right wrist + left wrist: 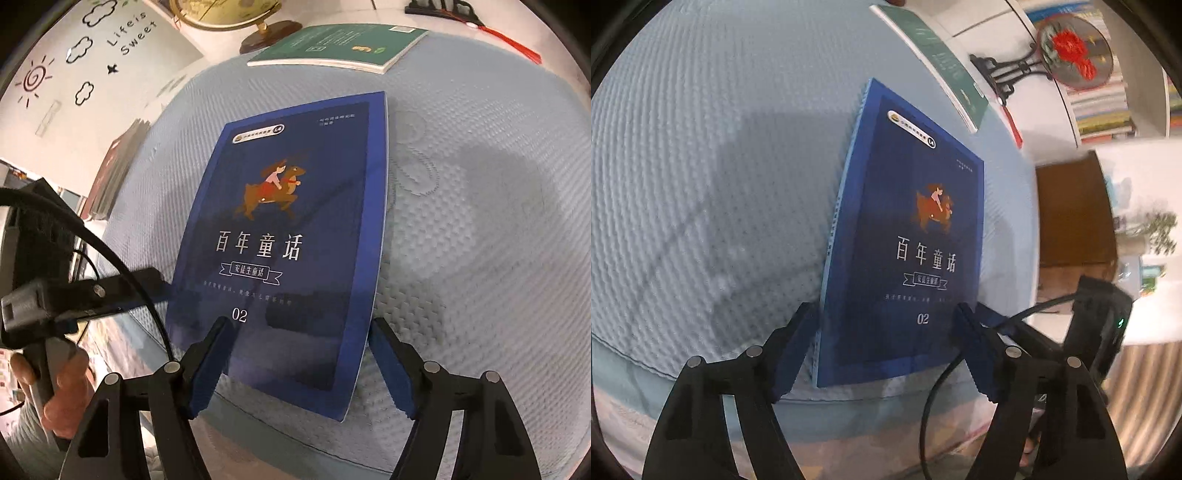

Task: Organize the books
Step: 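Grasp the blue book's spine with the left gripper and lift it, then carry the blue book with the left gripper onto the stack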

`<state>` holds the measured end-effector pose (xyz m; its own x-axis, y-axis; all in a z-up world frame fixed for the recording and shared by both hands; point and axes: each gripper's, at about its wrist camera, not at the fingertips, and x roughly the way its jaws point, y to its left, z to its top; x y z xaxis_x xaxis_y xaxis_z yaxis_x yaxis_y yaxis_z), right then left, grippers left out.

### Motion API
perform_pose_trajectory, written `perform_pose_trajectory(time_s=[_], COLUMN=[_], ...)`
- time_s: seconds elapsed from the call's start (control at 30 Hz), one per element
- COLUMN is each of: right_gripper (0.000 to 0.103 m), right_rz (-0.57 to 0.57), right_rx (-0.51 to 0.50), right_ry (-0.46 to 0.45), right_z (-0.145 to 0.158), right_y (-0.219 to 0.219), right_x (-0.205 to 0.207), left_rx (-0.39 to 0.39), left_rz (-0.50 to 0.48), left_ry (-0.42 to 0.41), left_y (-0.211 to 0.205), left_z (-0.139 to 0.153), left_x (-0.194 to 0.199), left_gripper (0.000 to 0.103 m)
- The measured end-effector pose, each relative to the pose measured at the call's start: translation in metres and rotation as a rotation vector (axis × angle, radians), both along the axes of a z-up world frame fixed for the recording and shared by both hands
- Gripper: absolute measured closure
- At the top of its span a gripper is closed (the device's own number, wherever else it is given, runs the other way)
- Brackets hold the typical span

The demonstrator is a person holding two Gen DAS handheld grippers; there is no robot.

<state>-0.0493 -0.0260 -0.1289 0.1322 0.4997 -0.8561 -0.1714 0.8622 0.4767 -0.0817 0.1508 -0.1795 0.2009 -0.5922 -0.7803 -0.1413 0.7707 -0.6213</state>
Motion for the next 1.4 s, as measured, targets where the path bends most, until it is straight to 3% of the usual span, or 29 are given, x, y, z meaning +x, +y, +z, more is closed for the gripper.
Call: perform_pose_trajectory(time_s=[0.03,0.1,0.2,0.27,0.33,0.43,0.57,0.6,0.73,0.8,0.87,0.93,0.97,1.0,1.03,1.1,1.17,1.27,1.33,1.4], right_gripper=[0.03,0.03,0.03,0.03,0.028,0.026,0.023,0.02,0.017,0.014,0.01,0.009,0.009,0.009,0.01,0.013,0.014,0.014,0.014,0.014], right_rz=[-0.011,-0.043,-0.076,-0.098,-0.114,-0.122,-0.115,-0.115,-0.11,-0.11,-0.117,-0.12,-0.118,-0.115,-0.117,-0.133,-0.148,-0.178,-0.213,-0.249], right_rx=[0.009,0.036,0.111,0.159,0.201,0.234,0.238,0.242,0.27,0.292,0.312,0.319,0.317,0.314,0.311,0.303,0.292,0.301,0.389,0.473], right_ry=[0.002,0.013,0.037,0.055,0.069,0.077,0.071,0.067,0.072,0.079,0.091,0.096,0.095,0.094,0.094,0.101,0.1,0.047,0.046,0.076], right_z=[0.0,-0.002,-0.005,-0.007,-0.009,-0.012,-0.009,-0.009,-0.011,-0.011,-0.012,-0.012,-0.012,-0.011,-0.011,-0.009,-0.003,0.018,0.024,0.016], right_y=[-0.004,-0.015,-0.028,-0.036,-0.042,-0.048,-0.051,-0.052,-0.058,-0.057,-0.055,-0.055,-0.053,-0.052,-0.051,-0.056,-0.057,-0.07,-0.084,-0.094], right_x=[0.0,0.001,0.003,0.005,0.006,0.007,0.003,0.002,0.004,0.005,0.007,0.008,0.008,0.008,0.008,0.008,0.01,0.012,0.016,0.02], left_rx=[0.033,0.008,-0.101,-0.186,-0.169,-0.082,-0.092,-0.145,-0.483,-0.529,-0.498,-0.343,-0.302,-0.264,-0.23,-0.216,-0.27,-0.447,-0.551,-0.591], left_rz=[0.001,-0.013,-0.019,-0.006,0.032,0.083,0.116,0.13,0.189,0.197,0.188,0.154,0.143,0.127,0.109,0.088,0.082,0.099,0.113,0.11], left_ry=[-0.029,-0.089,-0.133,-0.116,-0.085,-0.044,-0.024,-0.02,-0.003,0.023,0.052,0.075,0.074,0.072,0.073,0.083,0.1,0.129,0.138,0.143], left_y=[-0.003,-0.004,0.003,0.009,0.01,0.007,0.005,0.009,0.024,0.026,0.016,0.002,-0.002,-0.008,-0.014,-0.022,-0.027,-0.026,-0.024,-0.026], left_z=[0.007,0.027,0.046,0.044,0.032,0.009,-0.001,0.0,0.003,-0.005,-0.012,-0.02,-0.02,-0.021,-0.02,-0.019,-0.018,-0.008,0.0,0.005], left_x=[-0.003,-0.008,-0.011,-0.008,-0.003,0.007,0.015,0.015,0.015,0.015,0.021,0.028,0.032,0.034,0.037,0.042,0.047,0.053,0.055,0.058], left_gripper=[0.042,0.048,0.059,0.06,0.06,0.06,0.06,0.06,0.06,0.06,0.06,0.06,0.06,0.066,0.078,0.094,0.095,0.095,0.095,0.095])
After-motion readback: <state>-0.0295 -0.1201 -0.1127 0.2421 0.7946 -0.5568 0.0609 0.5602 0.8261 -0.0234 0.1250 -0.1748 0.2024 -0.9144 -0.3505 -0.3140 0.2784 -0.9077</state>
